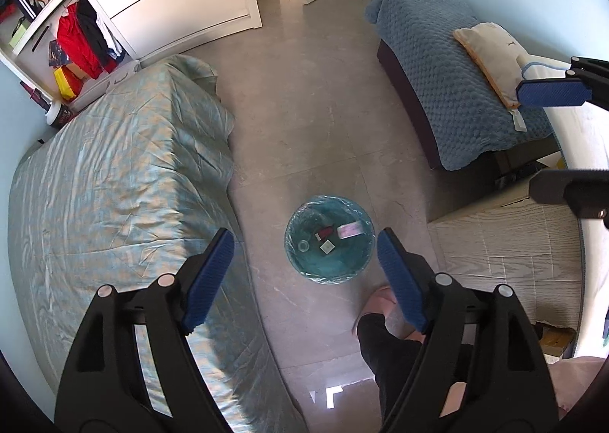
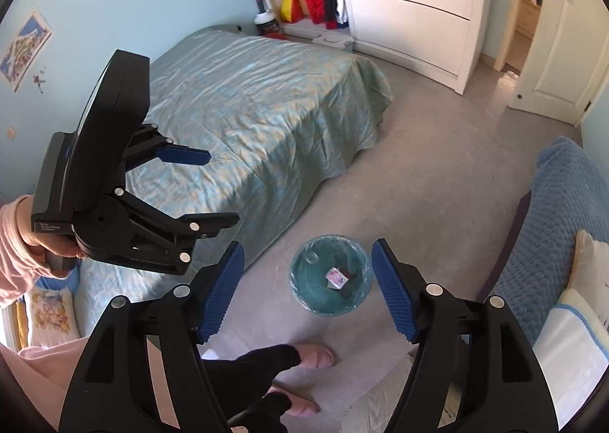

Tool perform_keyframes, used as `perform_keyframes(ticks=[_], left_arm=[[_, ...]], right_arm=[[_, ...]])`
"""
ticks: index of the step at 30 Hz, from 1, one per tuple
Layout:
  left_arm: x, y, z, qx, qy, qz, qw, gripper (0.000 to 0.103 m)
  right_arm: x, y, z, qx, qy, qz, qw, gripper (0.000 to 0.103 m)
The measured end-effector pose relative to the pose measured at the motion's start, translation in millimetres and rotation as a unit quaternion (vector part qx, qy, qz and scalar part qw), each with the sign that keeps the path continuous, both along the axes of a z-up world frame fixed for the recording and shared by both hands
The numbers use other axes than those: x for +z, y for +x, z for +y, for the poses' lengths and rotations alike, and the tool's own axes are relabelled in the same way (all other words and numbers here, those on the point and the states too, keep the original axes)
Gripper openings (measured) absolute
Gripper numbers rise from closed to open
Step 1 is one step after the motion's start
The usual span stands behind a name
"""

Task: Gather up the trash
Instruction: 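Open both tools to drop bottle and card into the wastebasket, then return both tools to the bed toward the dark blue case and green bag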

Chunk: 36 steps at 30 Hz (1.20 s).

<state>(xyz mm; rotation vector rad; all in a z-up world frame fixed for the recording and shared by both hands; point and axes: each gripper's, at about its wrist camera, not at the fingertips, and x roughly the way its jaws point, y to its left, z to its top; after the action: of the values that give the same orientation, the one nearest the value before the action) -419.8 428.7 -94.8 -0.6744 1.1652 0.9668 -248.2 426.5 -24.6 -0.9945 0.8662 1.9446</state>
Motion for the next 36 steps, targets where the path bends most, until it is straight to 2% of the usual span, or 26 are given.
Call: perform_keyframes(ticks=[14, 16, 22, 28, 36], left_arm=[[13.7, 32.3, -12.9, -0.045, 0.021, 0.004, 0.9988, 0.077], [17.5, 40.5, -17.1, -0.058, 0.026, 0.004, 0.9980, 0.082], [28.7, 70.9, -33.2, -0.098, 0.036, 0.001, 0.9945, 0.083], [39.0, 114.1, -55.2, -0.163, 0.047, -0.007, 0.9855, 0.087], [50.6, 181.3, -97.9, -0.260, 0.059, -0.021, 0.9636, 0.090]], right_arm=[[6.7, 38.2, -27.3, -0.066, 0.002, -0.001, 0.998, 0.075], [9.0, 46.0, -34.5, -0.079, 0.005, -0.001, 0.997, 0.077], [14.8, 76.0, -62.0, -0.129, 0.012, -0.003, 0.992, 0.079], [22.4, 114.4, -108.2, -0.196, 0.023, -0.007, 0.980, 0.083], [22.8, 162.3, -182.3, -0.295, 0.024, -0.015, 0.955, 0.087]])
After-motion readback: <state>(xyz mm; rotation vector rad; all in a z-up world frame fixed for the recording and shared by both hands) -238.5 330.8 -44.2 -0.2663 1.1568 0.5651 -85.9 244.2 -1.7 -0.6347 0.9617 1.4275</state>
